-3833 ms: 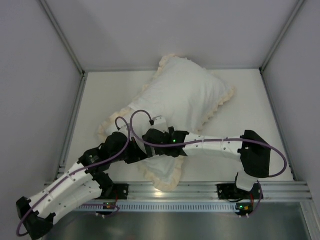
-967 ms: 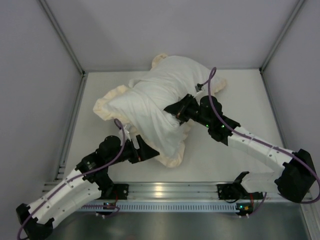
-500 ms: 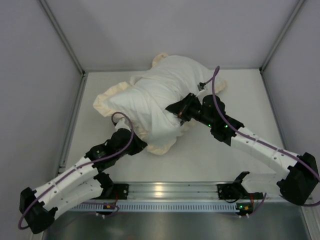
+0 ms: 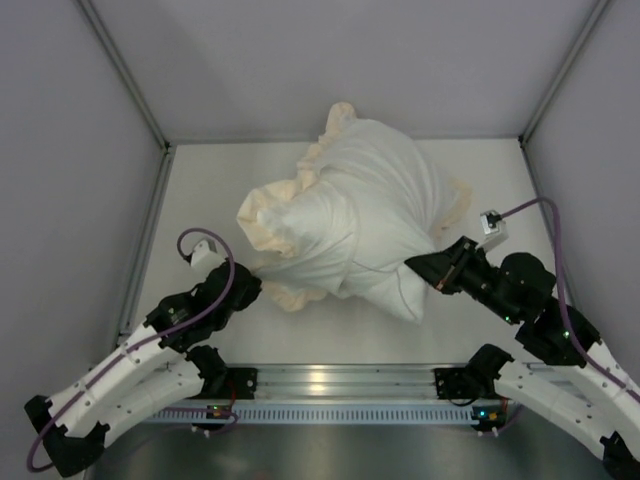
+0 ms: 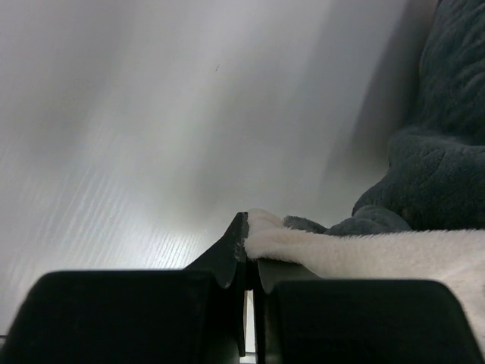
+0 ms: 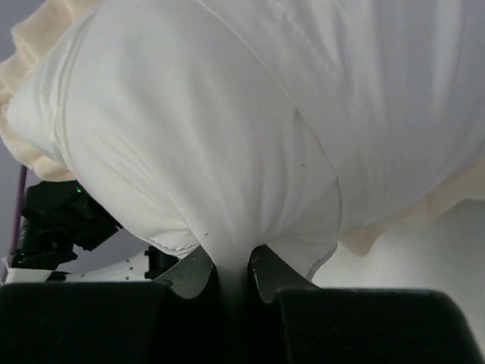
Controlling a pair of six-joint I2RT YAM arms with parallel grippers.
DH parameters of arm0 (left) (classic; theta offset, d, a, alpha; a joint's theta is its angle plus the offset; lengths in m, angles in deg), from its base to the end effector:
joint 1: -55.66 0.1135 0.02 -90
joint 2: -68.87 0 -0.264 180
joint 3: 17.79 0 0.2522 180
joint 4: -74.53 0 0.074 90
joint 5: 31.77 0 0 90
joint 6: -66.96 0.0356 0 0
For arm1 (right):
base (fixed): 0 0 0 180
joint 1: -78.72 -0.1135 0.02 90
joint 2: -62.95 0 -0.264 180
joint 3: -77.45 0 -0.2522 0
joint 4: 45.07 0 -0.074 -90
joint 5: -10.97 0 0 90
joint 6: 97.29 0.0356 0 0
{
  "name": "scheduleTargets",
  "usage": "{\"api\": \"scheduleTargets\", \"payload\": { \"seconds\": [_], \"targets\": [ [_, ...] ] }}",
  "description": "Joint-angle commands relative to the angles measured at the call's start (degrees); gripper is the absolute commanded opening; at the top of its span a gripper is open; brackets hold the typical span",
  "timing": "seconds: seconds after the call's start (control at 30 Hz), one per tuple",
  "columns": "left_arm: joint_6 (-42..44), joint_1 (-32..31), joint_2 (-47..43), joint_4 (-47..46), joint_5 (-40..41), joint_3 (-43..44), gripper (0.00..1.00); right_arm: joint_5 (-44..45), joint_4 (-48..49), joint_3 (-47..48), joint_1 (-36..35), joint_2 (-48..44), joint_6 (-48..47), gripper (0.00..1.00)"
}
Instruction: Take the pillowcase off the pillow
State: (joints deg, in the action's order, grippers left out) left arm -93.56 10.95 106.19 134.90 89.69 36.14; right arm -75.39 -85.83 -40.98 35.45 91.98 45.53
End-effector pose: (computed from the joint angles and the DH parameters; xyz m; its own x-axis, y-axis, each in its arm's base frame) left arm 0.1034 -0.0762 0.2735 -0.4771 -0.6593 -0.5812 -0.3526 0.7493 -0.5605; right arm 0.0818 0.0739 0.3616 -0.5715 0.5541 -0.6053 -0.3028 0.5432 0.7831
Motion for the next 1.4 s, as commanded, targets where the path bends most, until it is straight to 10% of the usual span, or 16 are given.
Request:
{"api": "scheduleTargets", "payload": {
  "seconds": [0.0,0.17,0.2,0.23,0.4,0.63,0.83,1.13,1.37],
  "targets": [
    [-0.67,1.2,-1.89,7.44,6.95,-2.1,0.0,7.88,-7.35,4.4,1.08,-1.61,-4.65,0.0],
    [6.17,1.2,-4.54,4.29,0.11,-2.29,0.04,8.32,-10.87,2.9,1.08,-1.71,-7.73,0.0],
    [7.32,1.2,-5.58,3.5,-2.61,-1.41,0.49,7.36,-11.05,2.47,1.08,-0.83,-7.82,0.0],
    [8.63,1.2,-6.29,2.27,-5.59,1.21,0.72,6.56,-10.88,1.42,1.08,0.66,-8.25,0.0],
    [12.86,1.2,-13.67,2.78,-18.36,8.96,0.99,8.05,-7.37,-2.11,1.08,2.95,-9.57,0.0],
    [13.04,1.2,-17.55,2.53,-22.48,6.17,0.99,7.26,-4.02,-0.8,1.17,6.38,-9.84,0.0],
    [12.78,1.2,-12.55,-15.85,-42.61,-6.05,0.94,7.43,-4.11,4.29,1.08,8.93,-10.72,0.0],
    [13.83,1.2,-14.2,-15.24,-42.54,-10.01,0.88,7.09,-4.11,10.98,1.08,11.22,-11.16,0.0],
    [13.57,1.2,-12.54,-17.33,-41.66,-10.01,0.36,6.91,-4.55,10.46,1.08,8.41,-10.63,0.0]
  ]
}}
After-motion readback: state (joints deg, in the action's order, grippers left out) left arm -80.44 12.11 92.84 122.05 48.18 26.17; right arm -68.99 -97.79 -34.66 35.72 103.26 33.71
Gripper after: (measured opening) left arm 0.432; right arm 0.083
